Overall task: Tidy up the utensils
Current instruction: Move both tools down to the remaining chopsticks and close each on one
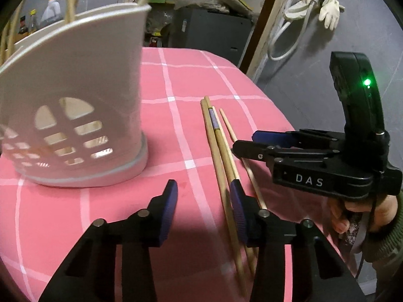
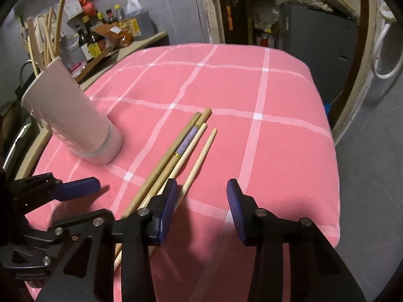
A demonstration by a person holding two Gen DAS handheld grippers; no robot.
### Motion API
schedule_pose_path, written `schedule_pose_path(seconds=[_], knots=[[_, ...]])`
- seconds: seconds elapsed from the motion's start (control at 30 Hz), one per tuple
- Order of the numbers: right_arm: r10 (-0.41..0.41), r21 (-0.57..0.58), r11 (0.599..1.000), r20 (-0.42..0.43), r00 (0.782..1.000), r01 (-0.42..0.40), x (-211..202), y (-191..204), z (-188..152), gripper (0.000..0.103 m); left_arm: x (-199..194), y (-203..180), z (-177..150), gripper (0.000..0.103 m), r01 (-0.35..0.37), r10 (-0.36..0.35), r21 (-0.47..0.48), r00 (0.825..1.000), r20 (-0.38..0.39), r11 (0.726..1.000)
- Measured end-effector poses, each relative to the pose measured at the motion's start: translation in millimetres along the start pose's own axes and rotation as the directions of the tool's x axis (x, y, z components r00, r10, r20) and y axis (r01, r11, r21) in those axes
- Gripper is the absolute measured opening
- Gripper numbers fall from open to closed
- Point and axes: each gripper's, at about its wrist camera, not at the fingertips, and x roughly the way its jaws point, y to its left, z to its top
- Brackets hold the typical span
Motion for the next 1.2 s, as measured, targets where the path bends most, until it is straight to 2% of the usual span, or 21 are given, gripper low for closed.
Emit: schedule_pose_path(seconds=[0.17,0.33,0.4,0.5,0.8,0.83,0.87,0.93,0.97,1.2], knots=[[-0.039,-0.046,0.998,-0.055,0.998,0.037,1,5,4,0.037,9,1,6,0.032,0.006,-0.006,-0.009,0.999,-0.041,1.000],[-0.042,-0.046,0.998,-0.099,0.994,0.038,-4,0,3,0.028,14,1,12,0.031,0.021,-0.021,-0.002,0.998,-0.057,1.000],[-0.025,-0.020,1.000,-0.110,0.994,0.023,-3,-4,2,0.027,17,1,15,0.025,0.015,-0.016,-0.006,0.998,-0.063,1.000],[-0.011,-0.002,1.000,-0.112,0.994,0.011,-2,-4,3,0.026,19,0,17,0.021,0.031,-0.032,-0.019,0.997,-0.075,0.999],[-0.006,0.052,0.999,-0.118,0.993,0.013,4,-5,10,0.025,24,-7,22,0.020,0.014,-0.016,-0.020,0.995,-0.095,1.000],[-0.008,0.061,0.998,-0.119,0.993,0.016,4,-5,10,0.024,23,-8,21,0.020,0.010,-0.012,-0.020,0.995,-0.097,1.000],[-0.013,0.075,0.997,-0.119,0.993,0.022,4,-6,10,0.022,23,-9,21,0.017,0.002,-0.004,-0.019,0.995,-0.100,1.000],[-0.007,0.103,0.994,-0.126,0.992,0.020,3,-7,9,0.012,23,-10,21,0.011,-0.001,-0.001,-0.027,0.994,-0.107,1.000],[0.004,0.125,0.992,-0.130,0.992,0.012,2,-10,8,0.011,22,-10,21,0.006,0.002,-0.006,-0.034,0.994,-0.113,0.999],[0.063,0.169,0.985,-0.113,0.992,-0.043,-7,-8,-5,0.007,7,-10,9,0.005,0.004,-0.012,-0.063,0.991,-0.131,0.998]])
